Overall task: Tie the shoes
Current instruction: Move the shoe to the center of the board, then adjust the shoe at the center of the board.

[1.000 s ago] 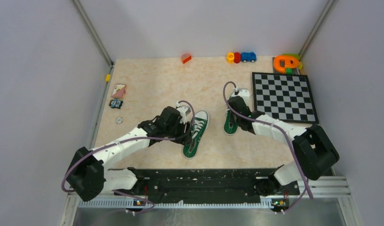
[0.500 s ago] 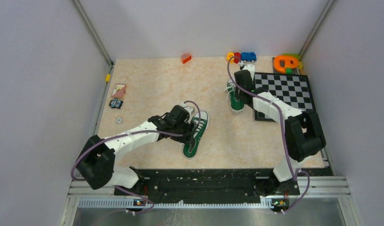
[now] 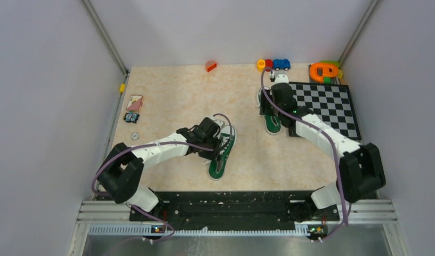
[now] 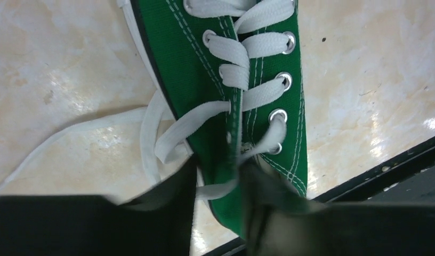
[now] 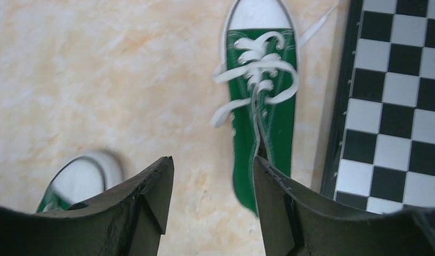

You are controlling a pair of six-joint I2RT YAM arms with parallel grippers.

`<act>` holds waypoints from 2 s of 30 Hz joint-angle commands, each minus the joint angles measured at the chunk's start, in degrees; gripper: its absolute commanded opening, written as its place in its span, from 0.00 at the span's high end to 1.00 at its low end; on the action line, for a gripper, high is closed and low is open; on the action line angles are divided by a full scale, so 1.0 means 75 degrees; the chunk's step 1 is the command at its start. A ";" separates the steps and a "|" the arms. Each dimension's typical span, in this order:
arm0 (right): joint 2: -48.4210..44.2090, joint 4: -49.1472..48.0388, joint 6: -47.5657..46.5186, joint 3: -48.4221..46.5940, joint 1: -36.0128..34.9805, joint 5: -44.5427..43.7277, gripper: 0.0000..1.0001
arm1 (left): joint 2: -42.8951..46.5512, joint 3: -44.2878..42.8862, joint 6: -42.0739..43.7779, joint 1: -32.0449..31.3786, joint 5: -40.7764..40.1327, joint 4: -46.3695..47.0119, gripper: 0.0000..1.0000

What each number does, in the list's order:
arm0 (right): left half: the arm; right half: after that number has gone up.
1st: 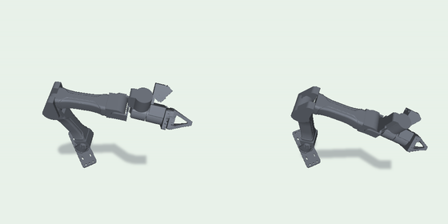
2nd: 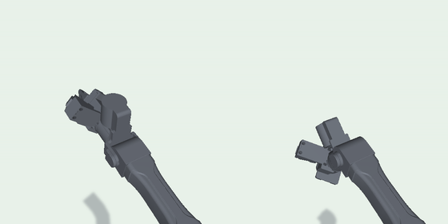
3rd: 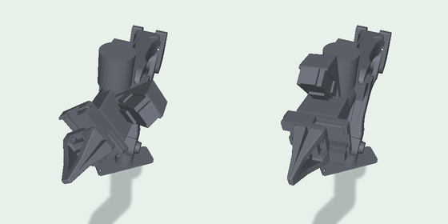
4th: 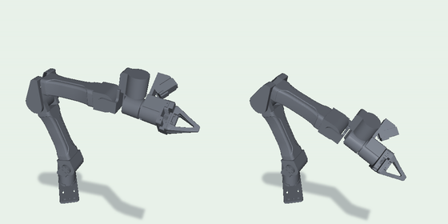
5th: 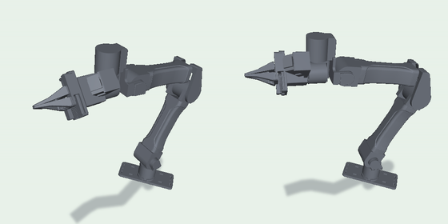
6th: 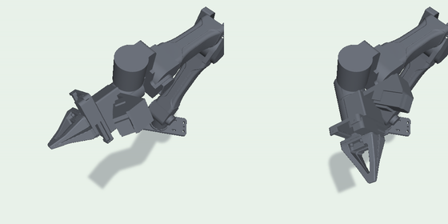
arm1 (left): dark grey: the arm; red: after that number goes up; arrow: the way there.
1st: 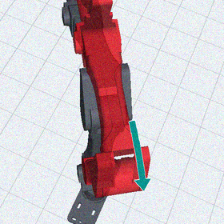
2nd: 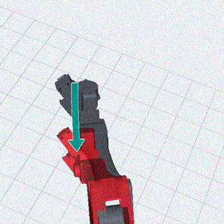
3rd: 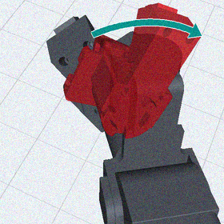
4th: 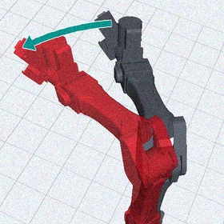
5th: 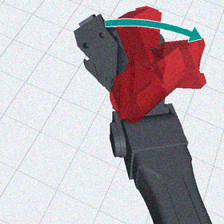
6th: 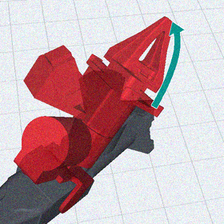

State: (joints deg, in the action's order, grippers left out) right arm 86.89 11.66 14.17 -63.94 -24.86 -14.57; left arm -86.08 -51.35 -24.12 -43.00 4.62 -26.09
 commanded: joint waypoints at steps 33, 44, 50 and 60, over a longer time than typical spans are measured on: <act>-0.1141 -0.0995 0.0470 0.2499 -0.3153 0.0077 0.41 | -0.0887 -0.0162 -0.1889 -0.0008 0.0583 0.4035 1.00; -0.0396 -0.1149 0.0440 0.2502 -0.3333 -0.0905 0.52 | -0.0568 -0.0165 -0.1894 0.0003 0.0706 0.3631 1.00; -0.0833 -0.1344 0.0888 0.2458 -0.3321 -0.1654 0.64 | -0.0394 -0.0531 -0.1654 0.0003 0.0419 0.2547 1.00; -0.0722 -0.2230 0.1092 0.2483 -0.3319 -0.1596 0.70 | -0.0500 -0.1205 -0.1152 0.0015 0.0245 0.1107 1.00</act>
State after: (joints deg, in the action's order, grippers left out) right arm 82.81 1.37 21.56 -43.94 -49.52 -23.77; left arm -92.03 -57.14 -35.70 -42.92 7.14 -11.77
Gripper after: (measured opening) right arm 0.305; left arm 0.016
